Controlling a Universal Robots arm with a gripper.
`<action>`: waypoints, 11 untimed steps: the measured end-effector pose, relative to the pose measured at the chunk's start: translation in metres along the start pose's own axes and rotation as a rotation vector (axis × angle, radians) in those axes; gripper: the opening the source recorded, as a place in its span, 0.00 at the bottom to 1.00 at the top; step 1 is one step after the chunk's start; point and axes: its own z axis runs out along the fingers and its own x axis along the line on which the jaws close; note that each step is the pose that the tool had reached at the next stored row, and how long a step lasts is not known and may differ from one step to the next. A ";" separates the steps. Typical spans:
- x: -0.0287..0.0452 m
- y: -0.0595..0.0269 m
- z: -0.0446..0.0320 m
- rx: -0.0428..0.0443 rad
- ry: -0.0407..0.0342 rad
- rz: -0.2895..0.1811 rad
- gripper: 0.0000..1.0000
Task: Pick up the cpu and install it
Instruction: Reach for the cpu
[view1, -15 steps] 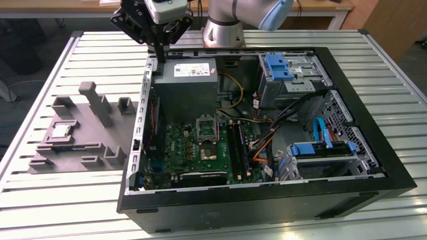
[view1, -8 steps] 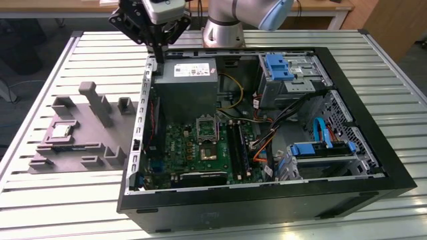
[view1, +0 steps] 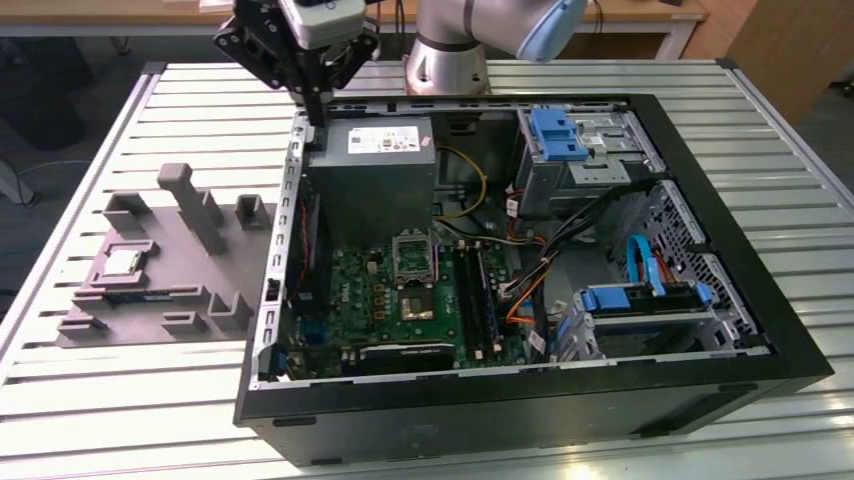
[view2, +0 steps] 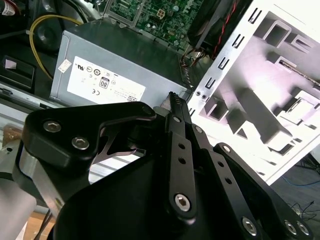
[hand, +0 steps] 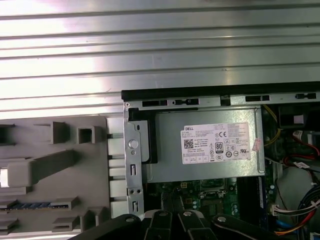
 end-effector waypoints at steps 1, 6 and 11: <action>0.0004 0.0000 0.0000 0.0000 0.0000 0.000 0.11; 0.0023 -0.0002 0.0002 0.0000 0.0000 0.000 0.11; 0.0040 -0.0003 0.0005 0.0000 0.0000 0.000 0.11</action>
